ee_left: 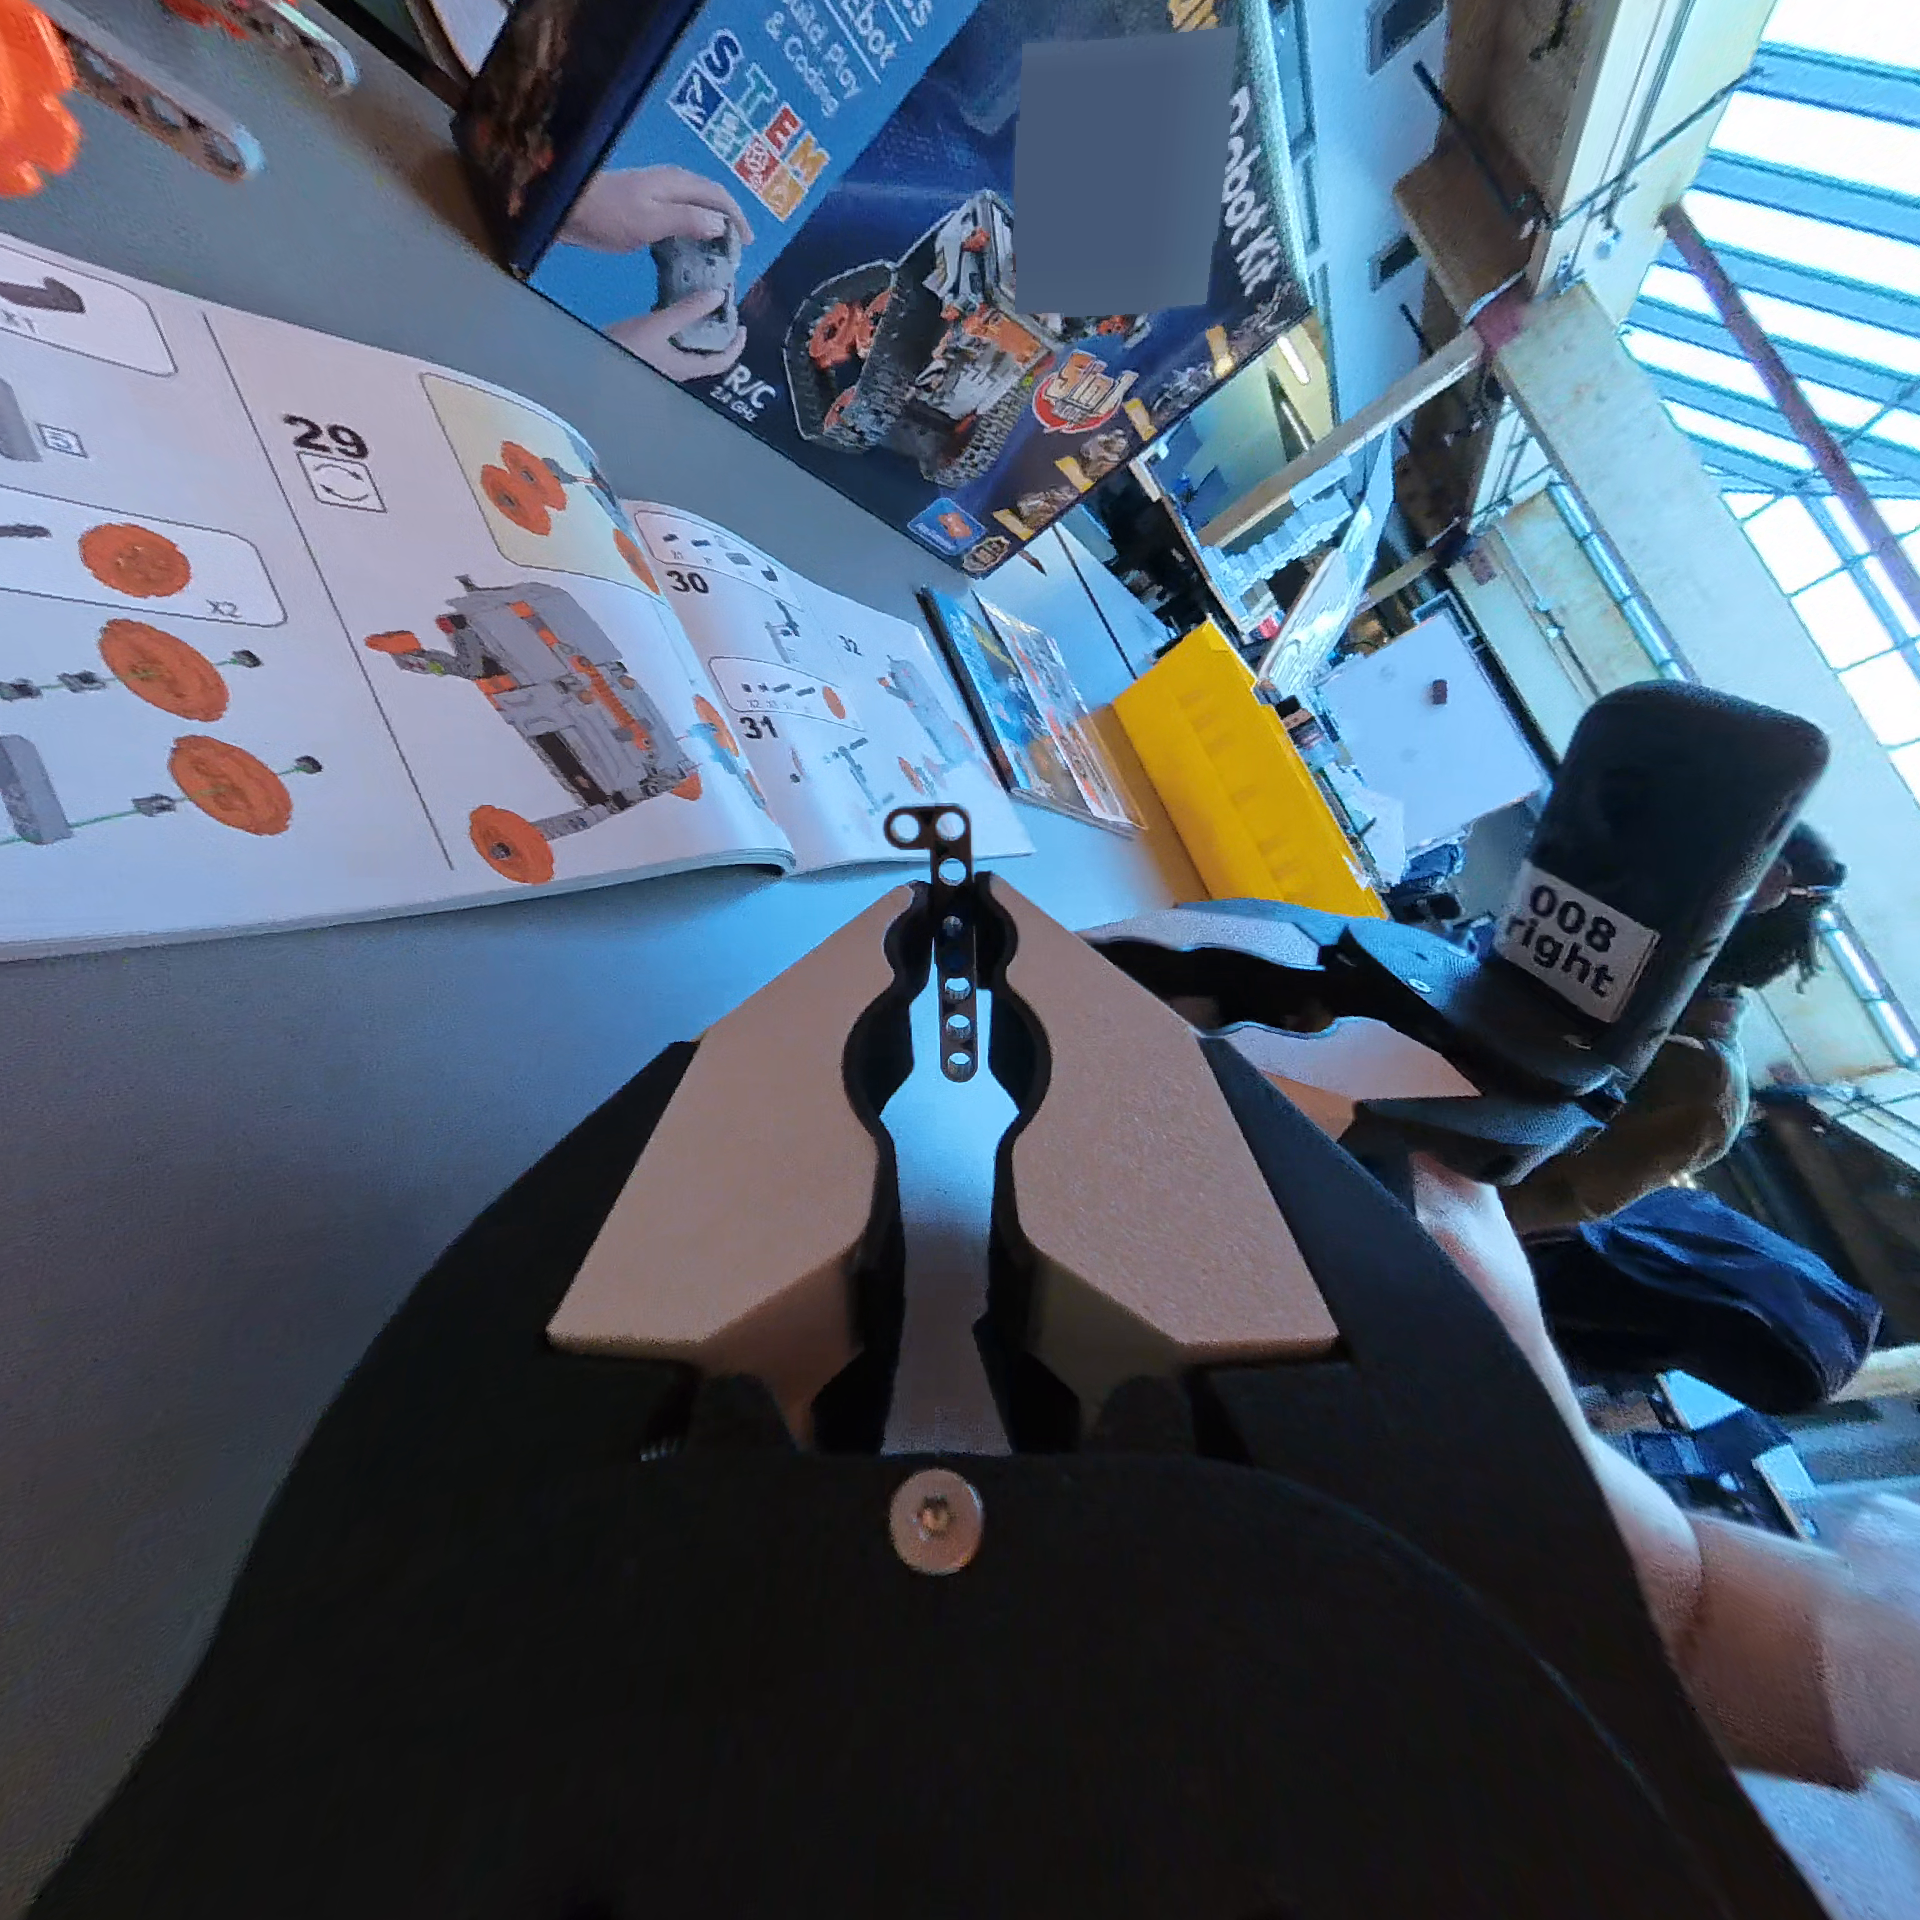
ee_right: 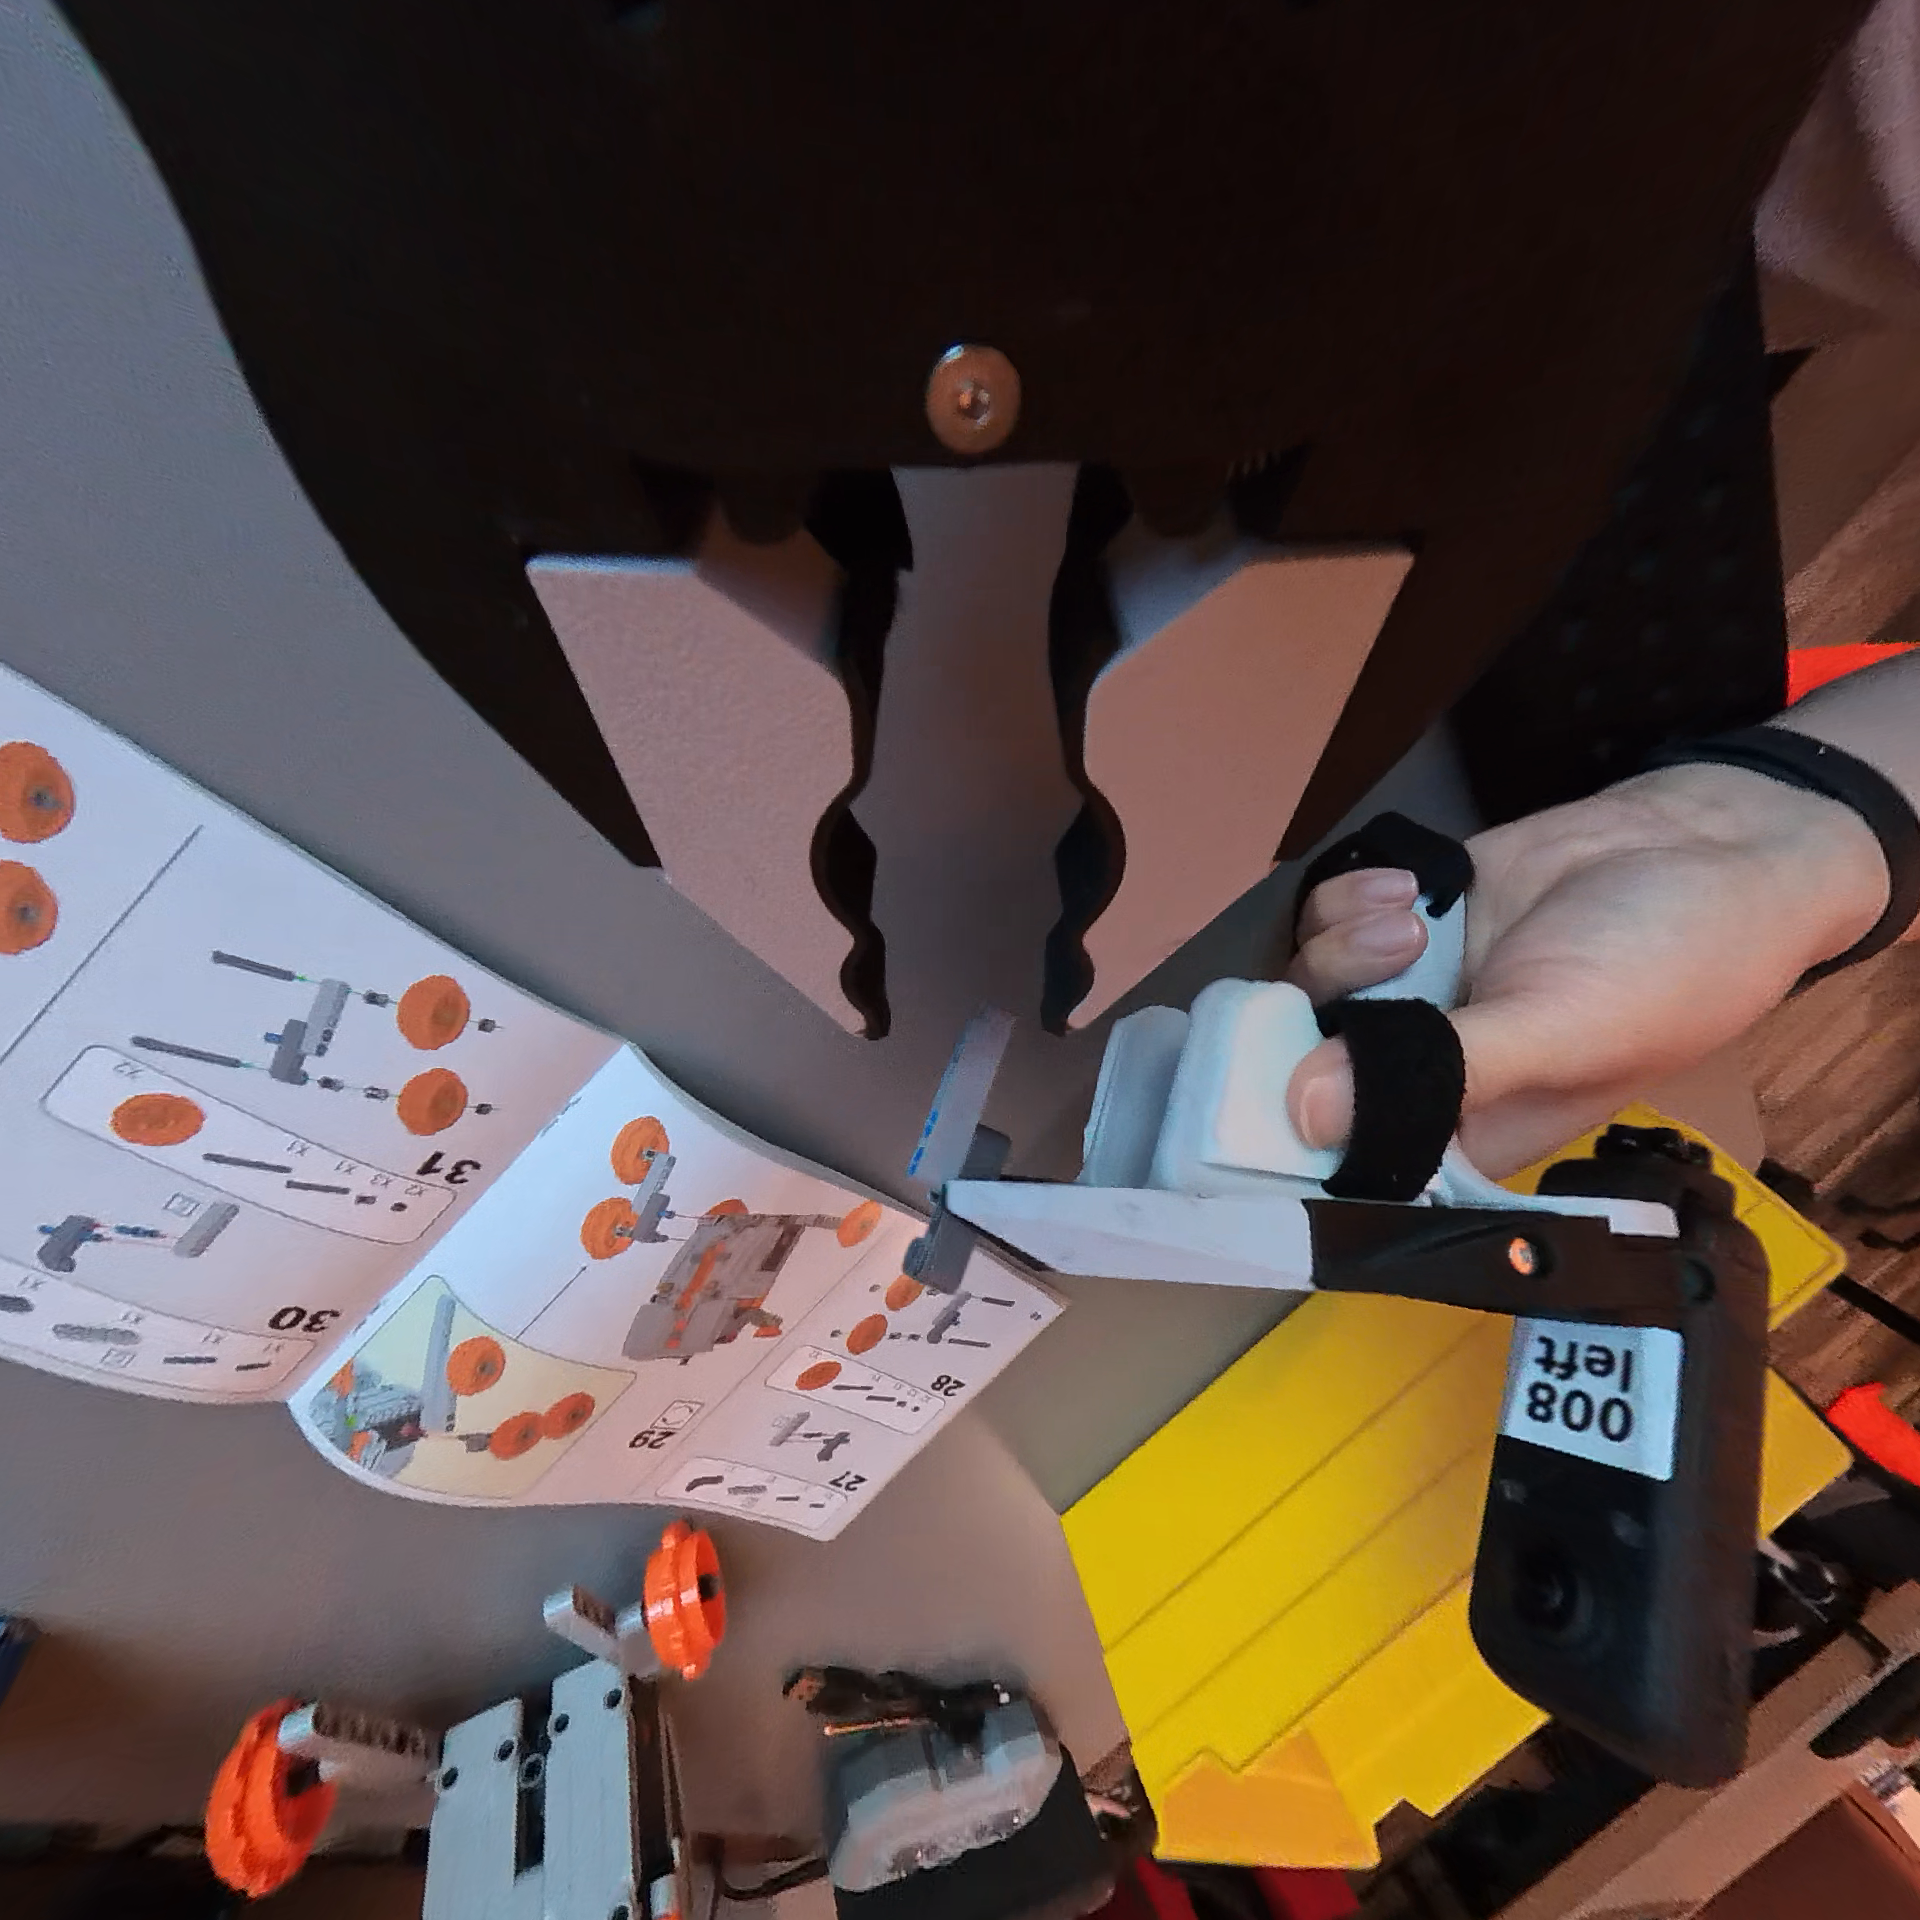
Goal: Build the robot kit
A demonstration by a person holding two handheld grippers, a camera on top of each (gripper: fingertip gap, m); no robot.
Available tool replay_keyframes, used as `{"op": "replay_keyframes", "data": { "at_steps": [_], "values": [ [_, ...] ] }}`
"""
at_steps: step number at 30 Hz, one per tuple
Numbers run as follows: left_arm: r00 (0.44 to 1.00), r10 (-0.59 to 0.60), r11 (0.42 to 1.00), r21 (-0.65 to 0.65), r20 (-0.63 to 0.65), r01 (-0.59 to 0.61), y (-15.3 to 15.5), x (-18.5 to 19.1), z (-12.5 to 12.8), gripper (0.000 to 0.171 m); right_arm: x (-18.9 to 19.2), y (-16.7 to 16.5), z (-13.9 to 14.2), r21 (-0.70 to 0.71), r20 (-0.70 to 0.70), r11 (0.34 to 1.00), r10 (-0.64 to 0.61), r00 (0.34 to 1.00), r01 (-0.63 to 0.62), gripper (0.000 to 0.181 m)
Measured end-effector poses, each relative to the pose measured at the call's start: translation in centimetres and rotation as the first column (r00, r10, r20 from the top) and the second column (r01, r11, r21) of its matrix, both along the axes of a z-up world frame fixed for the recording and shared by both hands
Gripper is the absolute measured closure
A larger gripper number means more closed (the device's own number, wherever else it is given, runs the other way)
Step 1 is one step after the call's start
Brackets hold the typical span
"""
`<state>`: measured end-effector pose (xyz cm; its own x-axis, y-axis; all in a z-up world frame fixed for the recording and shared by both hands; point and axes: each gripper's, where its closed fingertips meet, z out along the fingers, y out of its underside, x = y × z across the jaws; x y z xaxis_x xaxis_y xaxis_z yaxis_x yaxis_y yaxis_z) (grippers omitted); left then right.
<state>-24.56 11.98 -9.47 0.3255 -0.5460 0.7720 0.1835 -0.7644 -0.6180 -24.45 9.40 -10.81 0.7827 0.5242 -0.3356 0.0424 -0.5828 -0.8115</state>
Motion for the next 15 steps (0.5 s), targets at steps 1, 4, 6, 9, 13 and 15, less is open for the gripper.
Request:
{"op": "replay_keyframes", "data": {
  "at_steps": [1,4,6,9,13,15],
  "values": [
    [1.000,-0.006,1.000,-0.001,-0.002,0.006,-0.1,0.2,-0.1,0.167,-0.2,0.1,-0.2,-0.003,0.008,1.000,-0.008,1.000,0.008,0.153],
    [1.000,-0.016,1.000,-0.002,0.013,0.016,-0.4,0.5,-0.1,0.167,-0.2,0.5,-1.1,0.000,0.085,1.000,-0.028,0.996,0.028,0.159],
    [1.000,-0.018,1.000,0.000,0.019,0.018,-0.6,0.6,-0.1,0.167,-0.5,0.5,-0.8,0.007,0.051,1.000,-0.030,0.998,0.030,0.171],
    [0.999,-0.035,0.999,-0.010,0.032,0.036,-0.9,0.7,-0.3,0.167,-0.4,0.2,-1.2,-0.038,0.033,0.998,-0.039,0.999,0.040,0.172],
    [0.993,-0.105,0.991,-0.072,0.056,0.108,-1.4,0.9,-0.8,0.148,1.6,0.0,-2.0,-0.051,0.126,0.993,-0.101,0.987,0.108,0.173],
    [0.996,-0.094,0.994,-0.054,-0.007,0.094,-1.4,-0.1,-1.4,0.144,2.6,-0.1,-2.9,-0.085,0.192,0.987,-0.116,0.975,0.135,0.173]
  ]
}}
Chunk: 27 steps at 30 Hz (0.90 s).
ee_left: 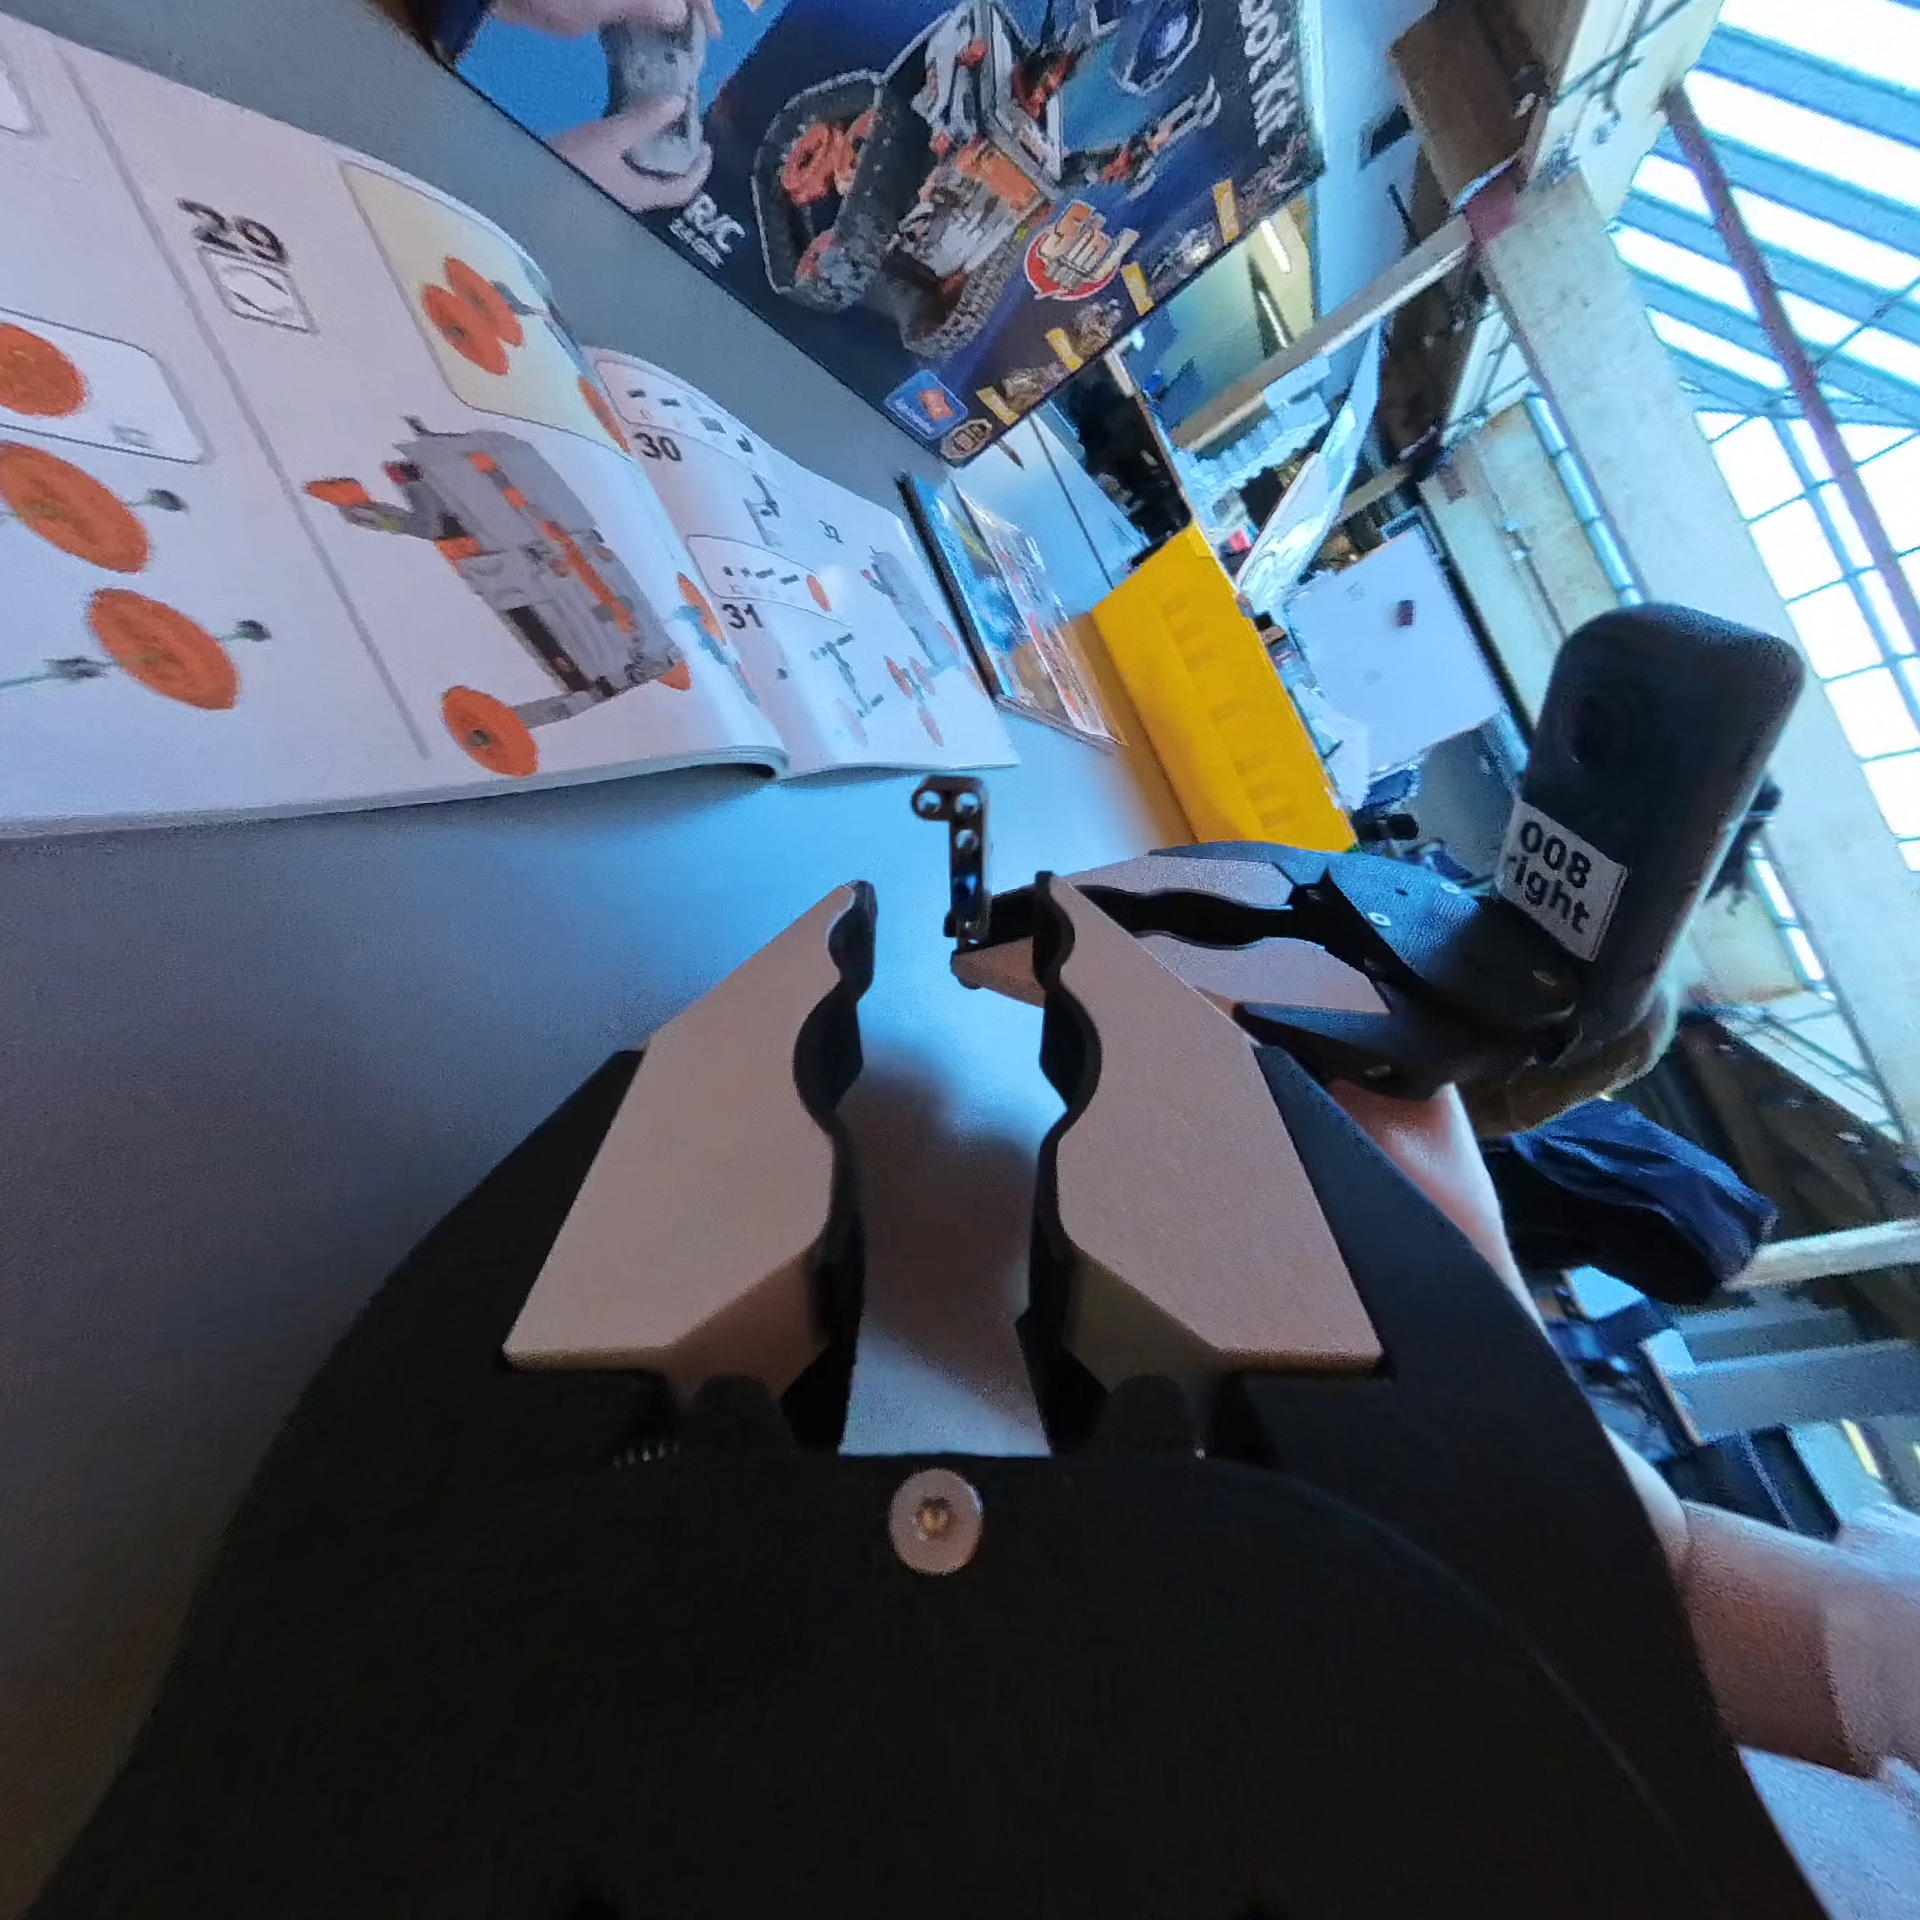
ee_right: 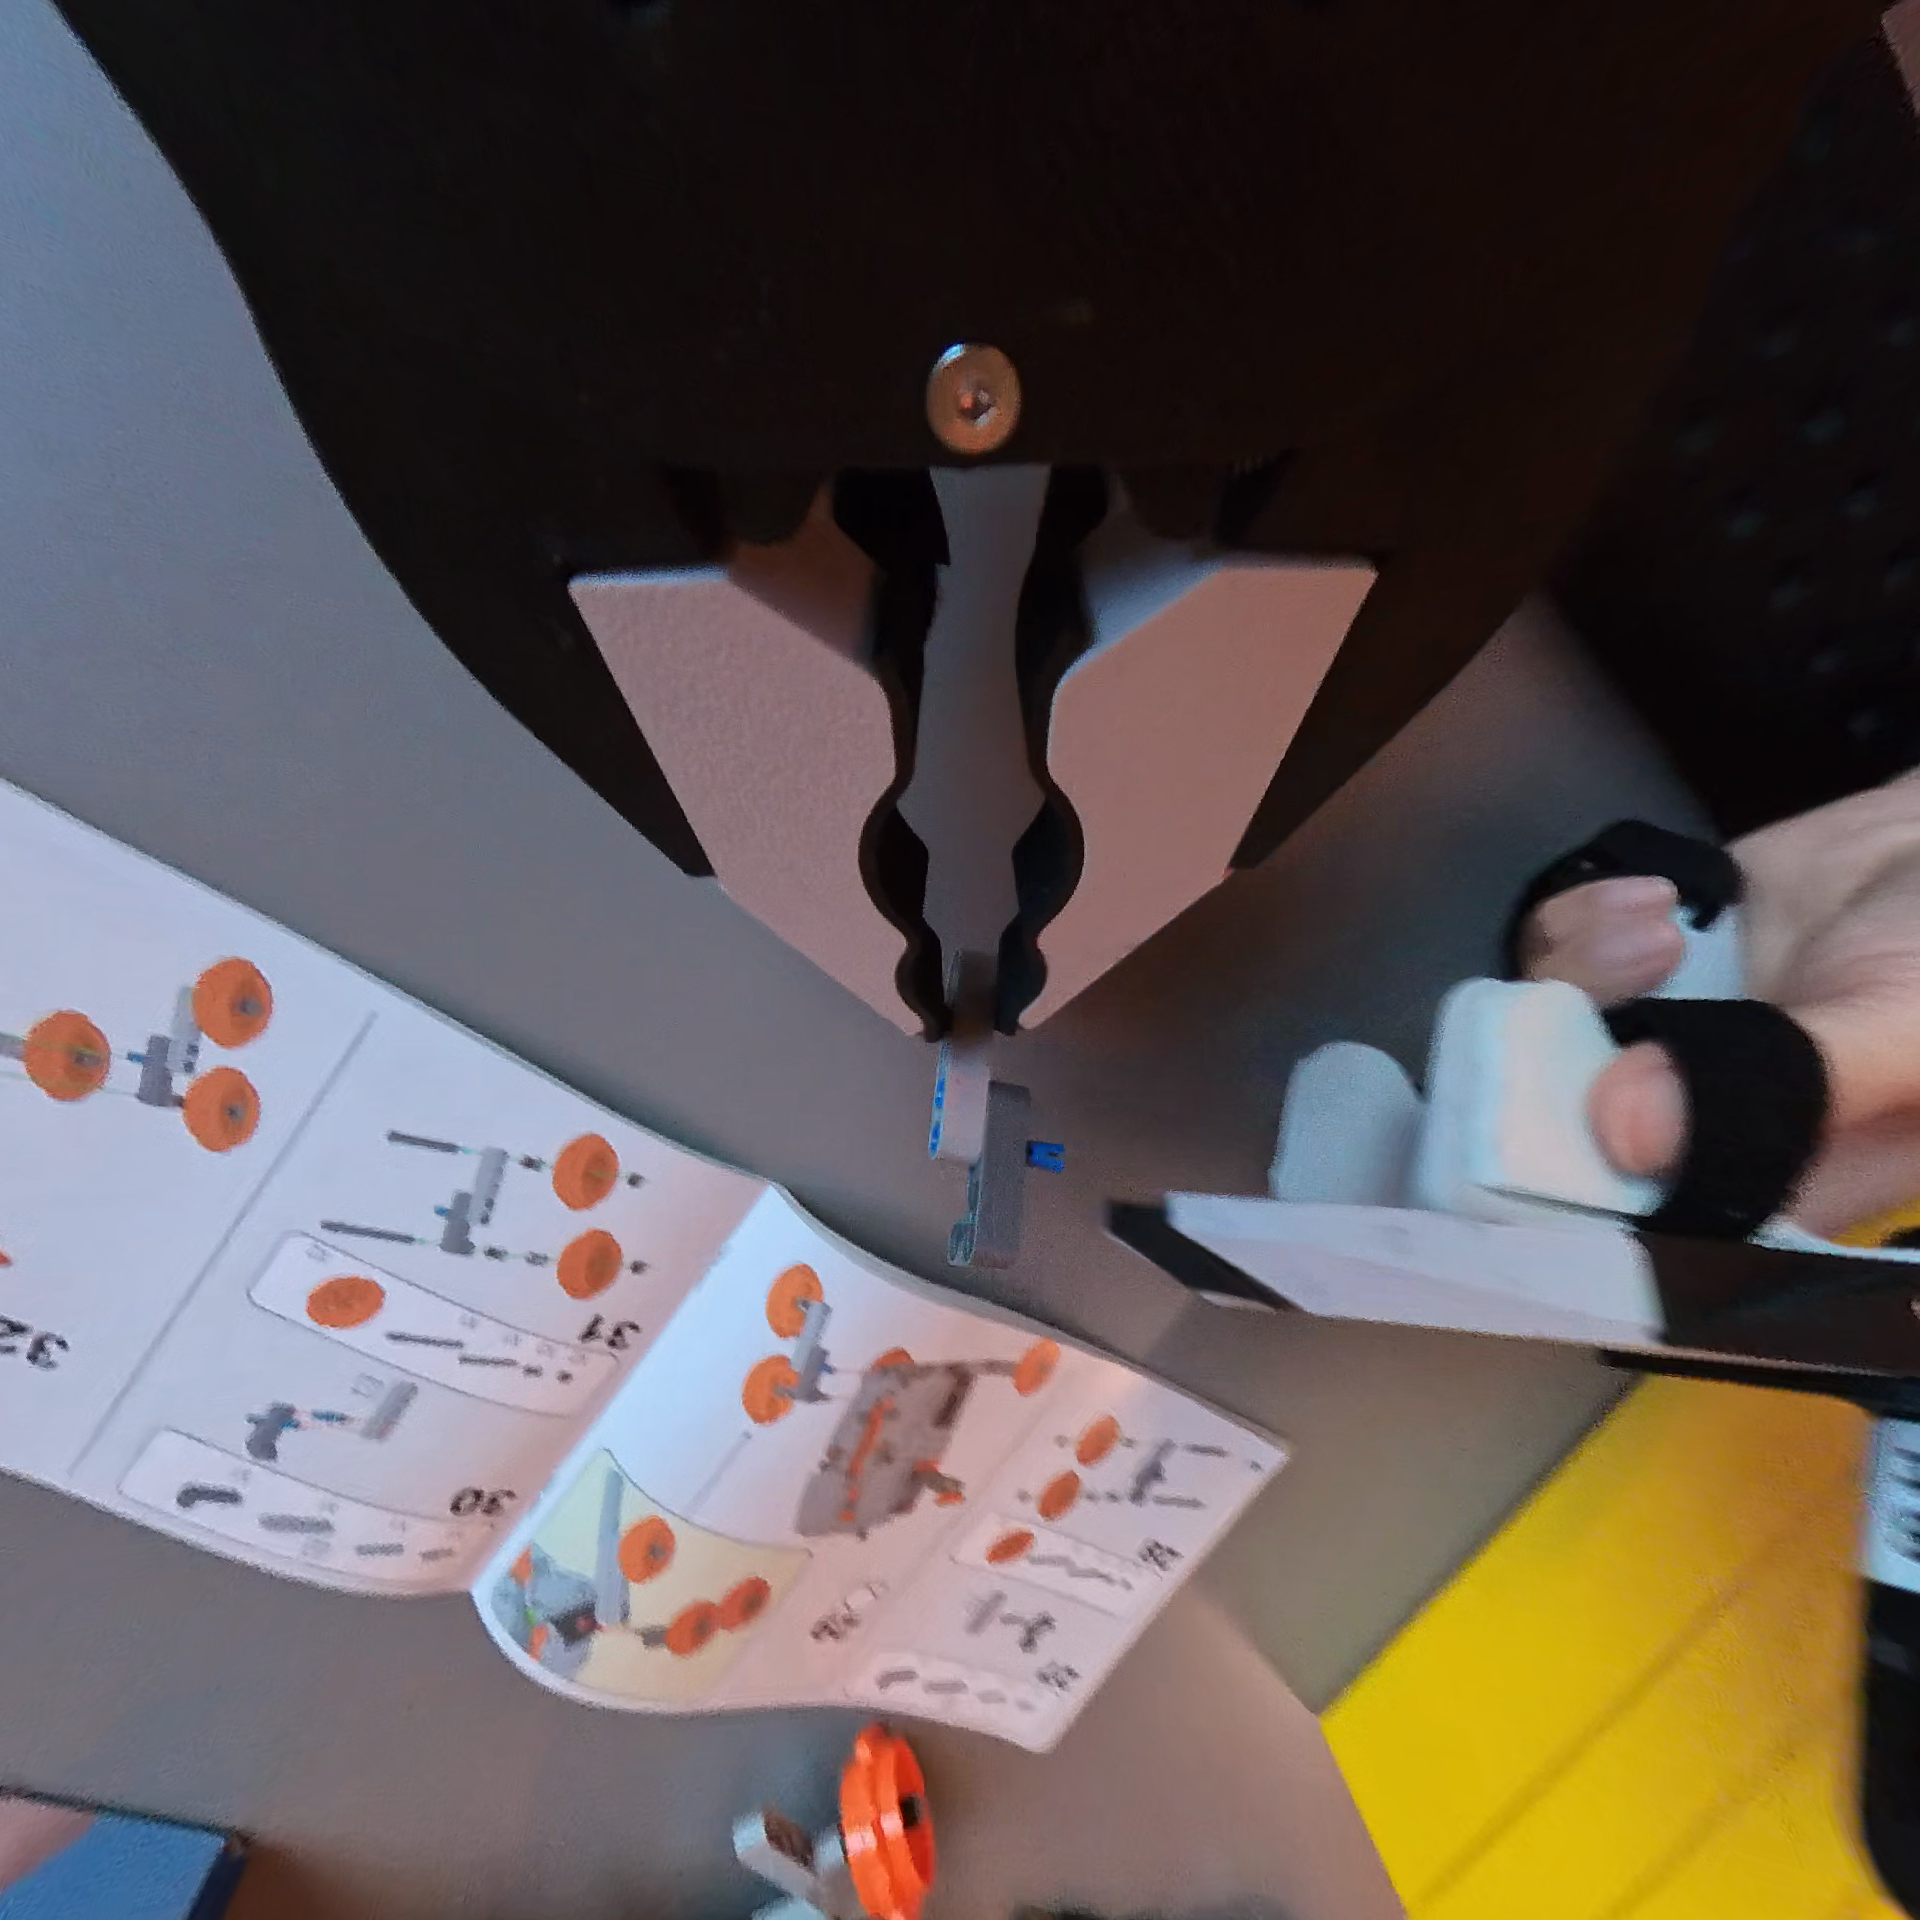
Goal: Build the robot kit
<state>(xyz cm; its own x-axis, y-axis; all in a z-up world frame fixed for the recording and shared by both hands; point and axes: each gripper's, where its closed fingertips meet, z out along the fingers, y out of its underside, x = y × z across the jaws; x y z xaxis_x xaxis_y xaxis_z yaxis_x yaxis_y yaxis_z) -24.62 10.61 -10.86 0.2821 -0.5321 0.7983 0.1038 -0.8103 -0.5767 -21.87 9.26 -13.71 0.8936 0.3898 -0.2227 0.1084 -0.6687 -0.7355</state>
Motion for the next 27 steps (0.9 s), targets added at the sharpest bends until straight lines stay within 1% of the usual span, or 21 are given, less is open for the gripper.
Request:
{"op": "replay_keyframes", "data": {
  "at_steps": [2,5,7,9,14,20,22,24,27],
  "values": [
    [1.000,0.030,0.999,0.032,-0.004,-0.030,-0.1,-1.0,0.7,0.145,0.3,-0.1,-0.3,-0.023,0.031,1.000,-0.015,0.999,0.016,0.173],
    [0.995,0.032,0.993,0.116,-0.092,-0.021,-0.8,-1.9,0.6,0.146,0.6,-0.2,-1.1,-0.057,0.108,0.998,-0.030,0.994,0.036,0.173],
    [0.989,0.039,0.986,0.164,-0.141,-0.016,-1.3,-2.4,0.3,0.147,0.3,-0.2,-1.4,-0.080,0.092,0.996,-0.039,0.995,0.047,0.174],
    [0.985,0.040,0.982,0.189,-0.167,-0.007,-1.6,-2.7,0.1,0.148,0.4,-0.3,-2.1,-0.119,0.105,0.991,-0.045,0.993,0.057,0.174],
    [0.984,0.034,0.984,0.177,-0.174,-0.003,-2.0,-3.4,0.1,0.150,0.3,-0.3,-2.4,-0.133,0.164,0.989,-0.046,0.985,0.068,0.174],
    [0.985,0.045,0.985,0.172,-0.164,-0.017,-1.9,-3.9,0.4,0.151,-0.5,-0.5,-2.4,-0.155,0.190,0.987,-0.022,0.982,0.052,0.174],
    [0.986,0.045,0.985,0.172,-0.160,-0.017,-1.9,-3.9,0.6,0.151,-0.9,-0.7,-2.5,-0.162,0.184,0.986,-0.010,0.983,0.040,0.174],
    [0.987,0.042,0.985,0.171,-0.157,-0.015,-2.1,-4.0,0.8,0.151,-1.4,-1.1,-2.4,-0.172,0.162,0.985,0.009,0.987,0.019,0.167],
    [0.987,0.050,0.985,0.174,-0.151,-0.023,-2.2,-4.4,1.1,0.151,-1.8,-1.7,-2.3,-0.176,0.129,0.984,0.027,0.991,-0.004,0.167]
  ]
}}
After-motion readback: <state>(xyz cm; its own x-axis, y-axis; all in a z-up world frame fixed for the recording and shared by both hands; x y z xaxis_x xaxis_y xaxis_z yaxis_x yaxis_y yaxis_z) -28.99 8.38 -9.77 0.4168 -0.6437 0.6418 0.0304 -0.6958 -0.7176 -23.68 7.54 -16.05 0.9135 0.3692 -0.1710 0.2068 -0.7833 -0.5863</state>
